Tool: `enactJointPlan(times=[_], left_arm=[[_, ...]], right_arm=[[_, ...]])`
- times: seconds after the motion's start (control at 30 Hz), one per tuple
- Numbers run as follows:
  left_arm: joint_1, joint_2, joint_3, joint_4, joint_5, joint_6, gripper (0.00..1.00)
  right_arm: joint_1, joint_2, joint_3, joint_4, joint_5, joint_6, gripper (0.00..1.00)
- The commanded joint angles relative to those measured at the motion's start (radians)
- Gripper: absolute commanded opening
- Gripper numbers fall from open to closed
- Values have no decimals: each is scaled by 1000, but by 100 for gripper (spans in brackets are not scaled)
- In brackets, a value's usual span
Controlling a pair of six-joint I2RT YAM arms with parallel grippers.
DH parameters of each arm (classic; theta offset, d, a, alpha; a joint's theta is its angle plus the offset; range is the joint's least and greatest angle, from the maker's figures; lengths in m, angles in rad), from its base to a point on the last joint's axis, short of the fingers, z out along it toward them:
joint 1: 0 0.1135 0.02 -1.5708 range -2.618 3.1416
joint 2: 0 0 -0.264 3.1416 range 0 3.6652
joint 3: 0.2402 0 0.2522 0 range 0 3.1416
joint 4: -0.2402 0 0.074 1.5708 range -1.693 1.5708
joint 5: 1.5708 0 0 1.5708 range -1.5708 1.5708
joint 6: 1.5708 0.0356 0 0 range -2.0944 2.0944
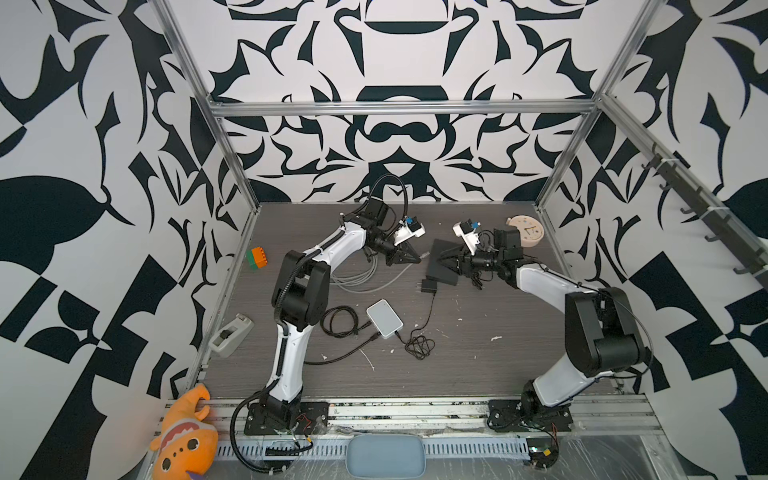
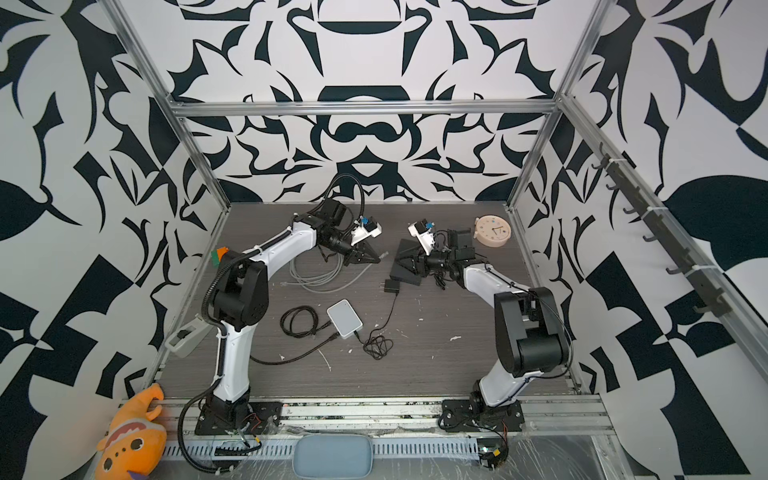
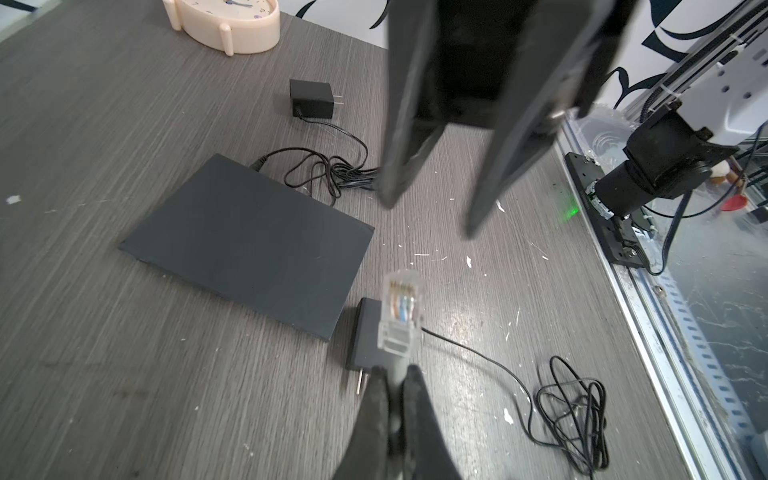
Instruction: Insert the plug into the switch port
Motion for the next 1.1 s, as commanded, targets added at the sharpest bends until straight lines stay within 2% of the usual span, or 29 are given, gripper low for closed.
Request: enactJointPlan(times=[0.0,0.17,0.57,0.8,1.07], left_arm=[[6,18,19,-90,47,43,0],[6,-12,-20,-46,48,32,0],[5,-28,-21,-38,59,28,0],[4,-35,-29,-37,58,29,0],[5,-37,-21,-34,68,24,0]], right_arm=[[19,-36,75,-63,-80,-96,41],[62,25,162,-161,-18,-92,41],[101,127,221,-51,-7,4,42],[90,131,230,-63,19,-14,43],[91,180,278,-141,-8,-51,43]])
